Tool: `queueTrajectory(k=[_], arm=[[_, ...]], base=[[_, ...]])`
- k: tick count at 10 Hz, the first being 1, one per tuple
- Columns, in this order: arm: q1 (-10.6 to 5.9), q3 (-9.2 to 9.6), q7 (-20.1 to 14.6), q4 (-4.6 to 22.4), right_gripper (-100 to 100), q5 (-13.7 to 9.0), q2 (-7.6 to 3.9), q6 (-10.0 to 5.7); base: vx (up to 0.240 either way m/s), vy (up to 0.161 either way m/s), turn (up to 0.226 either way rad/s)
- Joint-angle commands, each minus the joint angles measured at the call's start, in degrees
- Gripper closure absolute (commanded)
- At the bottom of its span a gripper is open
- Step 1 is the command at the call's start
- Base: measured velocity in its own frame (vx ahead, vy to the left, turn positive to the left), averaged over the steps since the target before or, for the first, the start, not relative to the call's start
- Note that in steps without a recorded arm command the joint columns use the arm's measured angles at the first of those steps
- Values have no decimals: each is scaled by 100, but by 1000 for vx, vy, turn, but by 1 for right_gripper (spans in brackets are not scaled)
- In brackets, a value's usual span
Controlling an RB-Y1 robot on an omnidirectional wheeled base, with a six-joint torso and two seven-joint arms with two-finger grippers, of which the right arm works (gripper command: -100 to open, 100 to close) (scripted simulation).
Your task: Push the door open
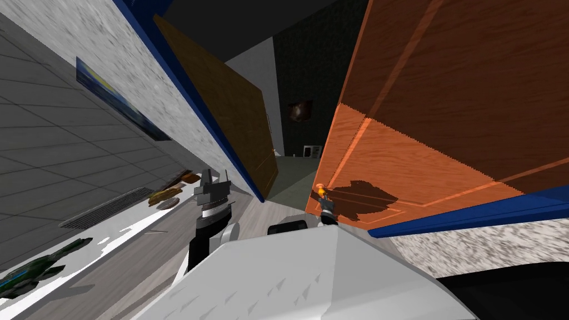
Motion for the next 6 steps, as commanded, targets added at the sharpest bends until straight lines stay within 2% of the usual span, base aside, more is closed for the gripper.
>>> queueTrajectory(k=[1,2,3,4,6], arm=[[-111,141,-226,-4,-100,-26,100,-61],[-28,15,-133,20,-100,-49,2,-5],[-80,-58,-96,-7,-100,-104,-54,173],[-141,-97,-30,-65,-100,-135,-66,322],[-209,-142,45,-129,-100,-169,-64,492]], base=[[-30,-13,35],[-6,-36,-25],[19,-36,-107],[22,-5,-105],[4,14,-51]])
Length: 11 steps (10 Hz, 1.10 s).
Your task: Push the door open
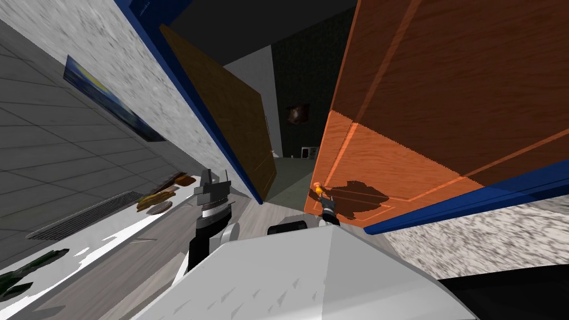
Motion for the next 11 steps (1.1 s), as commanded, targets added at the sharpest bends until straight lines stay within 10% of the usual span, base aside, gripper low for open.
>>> queueTrajectory(k=[1,10,11], arm=[[-18,75,46,-238,-100,30,63,71],[-100,-112,232,-294,-100,-83,104,497],[-100,-112,232,-294,100,-83,104,497]], base=[[18,6,4],[13,4,-23],[2,-17,17]])
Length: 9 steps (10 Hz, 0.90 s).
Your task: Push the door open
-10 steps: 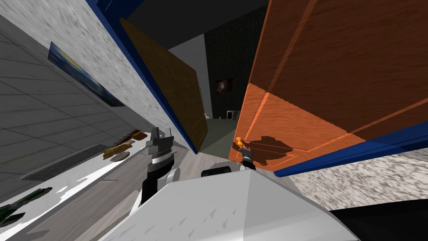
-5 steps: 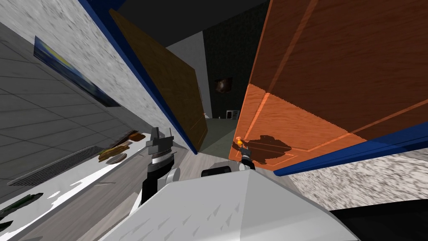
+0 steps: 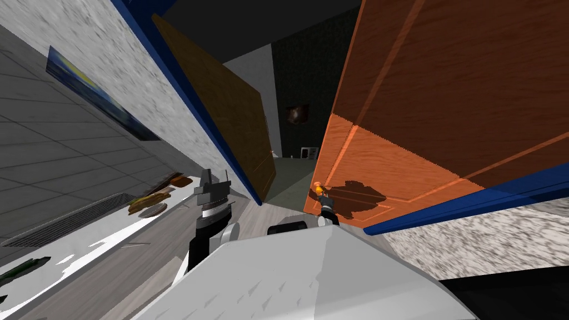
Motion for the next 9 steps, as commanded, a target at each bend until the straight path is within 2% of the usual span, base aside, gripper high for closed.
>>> queueTrajectory(k=[1,5,6,8,9], arm=[[-22,23,-1,-28,100,9,12,-9],[-22,23,-1,-28,100,9,12,-9],[42,169,-130,-5,-100,72,-36,-188],[114,371,-298,17,-100,157,-68,-423],[134,426,-344,23,-100,180,-72,-486]], base=[[3,8,40],[-2,7,-6],[-91,-9,105],[-200,10,165],[-184,-1,99]])
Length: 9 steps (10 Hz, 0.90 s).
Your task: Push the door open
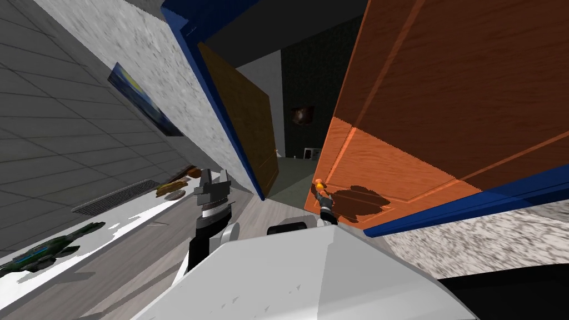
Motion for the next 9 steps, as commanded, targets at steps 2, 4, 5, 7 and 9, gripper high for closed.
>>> queueTrajectory(k=[2,4,5,7,9], arm=[[63,204,-184,41,-100,86,-17,-251],[123,372,-324,59,-100,157,-3,-446],[114,320,-267,35,-100,135,-4,-370],[85,304,-292,72,-100,126,-37,-401],[53,278,-301,107,-100,113,-51,-412]], base=[[-151,-13,122],[-136,5,115],[-61,9,15],[109,-71,20],[190,-90,29]])
